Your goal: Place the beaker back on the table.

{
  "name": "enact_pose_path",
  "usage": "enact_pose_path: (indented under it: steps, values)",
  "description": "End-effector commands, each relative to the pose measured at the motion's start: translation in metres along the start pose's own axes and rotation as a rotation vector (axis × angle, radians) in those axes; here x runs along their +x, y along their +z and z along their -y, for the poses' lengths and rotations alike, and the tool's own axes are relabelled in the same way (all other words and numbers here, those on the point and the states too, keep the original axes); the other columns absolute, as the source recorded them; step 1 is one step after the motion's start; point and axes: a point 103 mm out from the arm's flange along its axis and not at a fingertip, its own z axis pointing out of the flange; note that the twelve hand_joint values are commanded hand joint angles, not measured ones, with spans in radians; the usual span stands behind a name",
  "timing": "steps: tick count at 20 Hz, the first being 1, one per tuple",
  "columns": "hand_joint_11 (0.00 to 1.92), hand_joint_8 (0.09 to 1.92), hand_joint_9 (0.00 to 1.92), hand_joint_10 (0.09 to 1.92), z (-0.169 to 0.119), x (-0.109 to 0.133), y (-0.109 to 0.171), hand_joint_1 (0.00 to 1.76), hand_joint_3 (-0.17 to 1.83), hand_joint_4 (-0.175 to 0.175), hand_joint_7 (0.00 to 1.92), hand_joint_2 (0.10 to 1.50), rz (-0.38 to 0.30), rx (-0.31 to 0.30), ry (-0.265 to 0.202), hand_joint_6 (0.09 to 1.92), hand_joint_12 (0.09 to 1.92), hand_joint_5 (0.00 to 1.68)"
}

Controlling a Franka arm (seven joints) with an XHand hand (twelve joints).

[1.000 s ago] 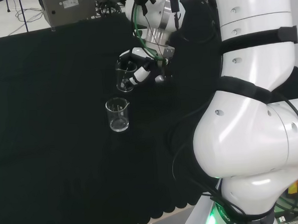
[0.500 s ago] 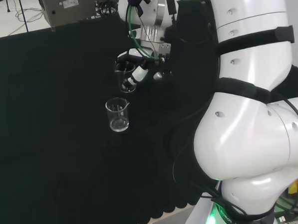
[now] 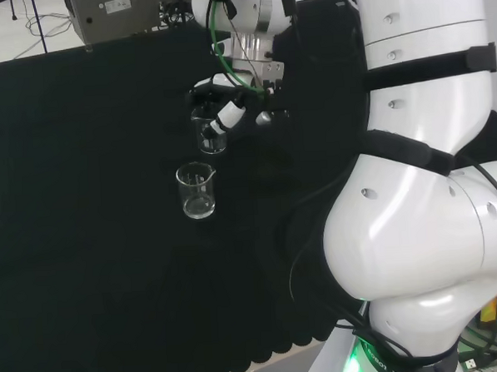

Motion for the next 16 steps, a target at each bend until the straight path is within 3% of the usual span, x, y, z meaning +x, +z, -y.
enact_pose_path:
  steps: [1,9,16]
  values:
    - [0.10,0.73,0.62,0.09,0.045,0.028,-0.042,0.78,0.42,-0.071,0.14,0.60,0.040,-0.090,0.017,0.28,1.48,0.37]
    - [0.10,0.73,0.63,0.09,0.124,0.060,-0.088,0.77,0.39,-0.073,0.14,0.62,0.100,-0.190,0.086,0.21,1.48,0.39]
    - [0.11,0.73,0.63,0.09,0.173,0.077,-0.107,0.76,0.39,-0.075,0.15,0.63,0.120,-0.245,0.134,0.20,1.47,0.40]
